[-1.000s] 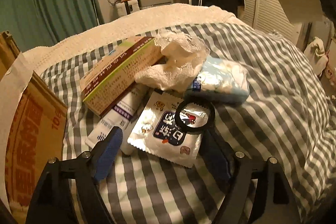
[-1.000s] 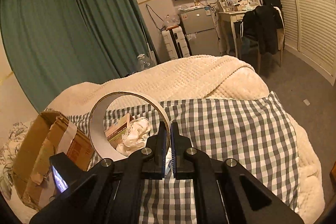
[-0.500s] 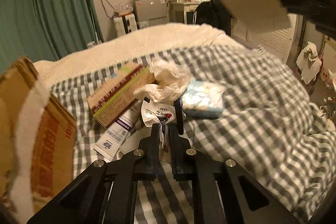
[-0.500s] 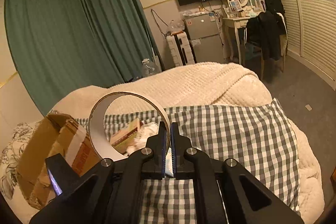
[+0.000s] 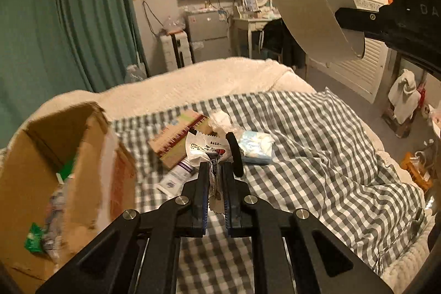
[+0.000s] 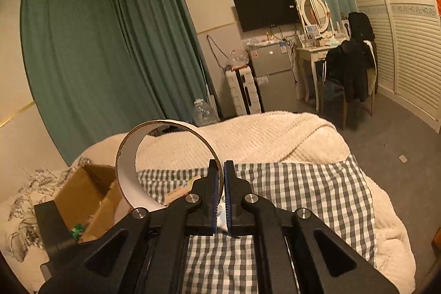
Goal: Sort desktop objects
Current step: 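Carry the tape roll and foil packet over the cardboard box and release both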
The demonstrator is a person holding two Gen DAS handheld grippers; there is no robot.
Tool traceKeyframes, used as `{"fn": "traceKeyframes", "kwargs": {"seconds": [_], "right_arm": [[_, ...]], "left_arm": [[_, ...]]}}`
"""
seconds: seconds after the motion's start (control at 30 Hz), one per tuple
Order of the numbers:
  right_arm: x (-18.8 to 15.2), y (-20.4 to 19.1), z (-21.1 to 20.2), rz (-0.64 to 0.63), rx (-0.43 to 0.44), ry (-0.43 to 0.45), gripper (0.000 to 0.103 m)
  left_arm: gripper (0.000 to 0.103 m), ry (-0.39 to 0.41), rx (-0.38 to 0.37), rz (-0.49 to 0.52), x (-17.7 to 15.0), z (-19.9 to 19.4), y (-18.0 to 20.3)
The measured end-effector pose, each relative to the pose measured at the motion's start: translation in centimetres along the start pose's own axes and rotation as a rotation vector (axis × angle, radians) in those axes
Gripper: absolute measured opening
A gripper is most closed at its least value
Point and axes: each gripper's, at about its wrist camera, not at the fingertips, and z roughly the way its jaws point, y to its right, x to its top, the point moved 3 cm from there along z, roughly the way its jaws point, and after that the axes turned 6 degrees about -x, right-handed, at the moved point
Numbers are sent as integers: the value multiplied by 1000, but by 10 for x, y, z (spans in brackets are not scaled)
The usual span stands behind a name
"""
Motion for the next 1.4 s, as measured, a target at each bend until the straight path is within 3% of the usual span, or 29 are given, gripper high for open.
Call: {"fn": "traceKeyframes", "kwargs": {"seconds": [0.4,0.9,1.1,1.4], "right_arm": [[8,-33,-40,-47,12,49,4],[11,-94,-81,-86,79,99,4],[6,-135,-81,-130,122,98,4],[-7,-191,-56,-187,157,67,4]], "left_arm": [[9,132,-14,-77,24,-81,-21],[9,240,49,-153,31,-162,-82],[9,271,113,-204,29,-183,-124],[9,275,142,-287,16,-191,-180]]}}
